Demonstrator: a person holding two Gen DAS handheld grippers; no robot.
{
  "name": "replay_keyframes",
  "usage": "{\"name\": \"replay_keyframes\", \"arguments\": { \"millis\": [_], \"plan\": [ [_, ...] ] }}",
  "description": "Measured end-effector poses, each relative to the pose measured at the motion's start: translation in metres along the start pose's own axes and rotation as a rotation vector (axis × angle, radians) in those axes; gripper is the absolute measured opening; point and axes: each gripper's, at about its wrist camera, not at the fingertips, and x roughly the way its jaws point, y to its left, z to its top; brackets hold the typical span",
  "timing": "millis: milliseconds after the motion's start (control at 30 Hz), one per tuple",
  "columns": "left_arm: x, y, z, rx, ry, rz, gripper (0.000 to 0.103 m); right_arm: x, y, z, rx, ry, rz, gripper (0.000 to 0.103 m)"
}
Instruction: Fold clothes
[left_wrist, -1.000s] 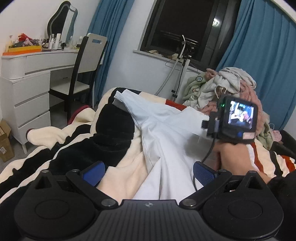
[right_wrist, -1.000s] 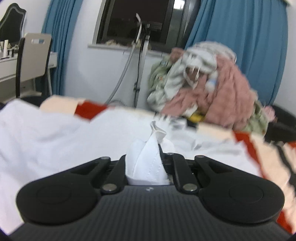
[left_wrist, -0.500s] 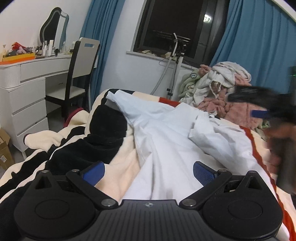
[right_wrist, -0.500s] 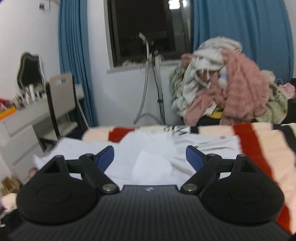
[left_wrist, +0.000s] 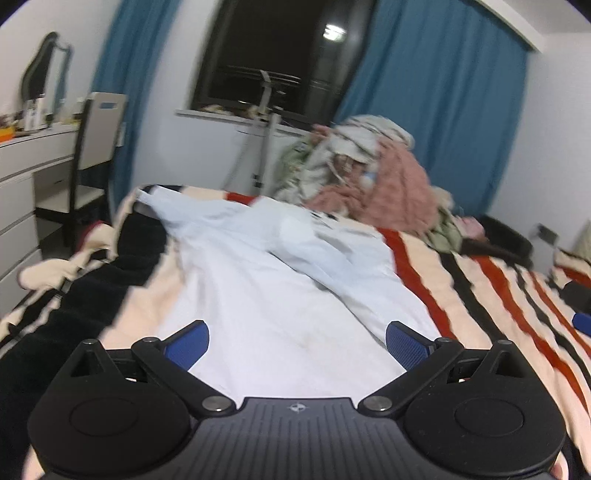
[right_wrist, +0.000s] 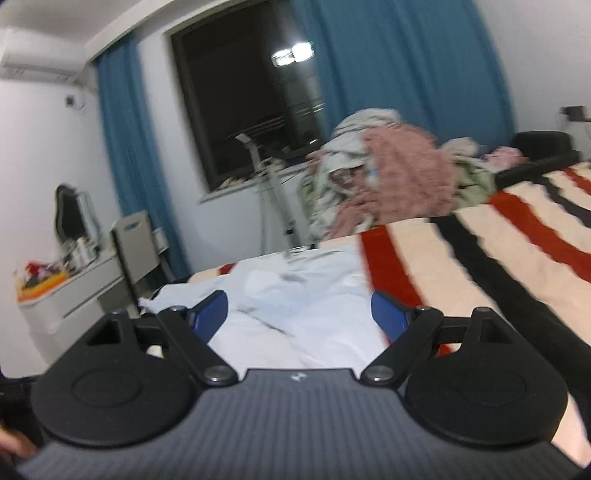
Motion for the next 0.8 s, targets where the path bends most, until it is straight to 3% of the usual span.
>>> {"name": "replay_keyframes", "arguments": {
  "millis": [233,567,667,800],
  "plan": [
    [0.009,-0.041,-0.025,0.001,0.123,-0.144,0.092,-0.027,-0.075,0.015,0.263,-0.109,-0.056,0.086],
    [0.022,-0.142,-0.059,0.084,0.258,-0.301,0.065,-0.044,-0.113,0.012,0.308,-0.225,-0.204,0.087],
    [0.019,-0.181,-0.077,0.181,0.266,-0.350,0.053,-0.049,-0.131,0.010,0.358,-0.264,-0.223,0.087],
    [0.021,-0.218,-0.108,0.341,0.302,-0.408,0.048,-0.052,-0.164,0.005,0.503,-0.252,-0.226,0.088]
  ]
}}
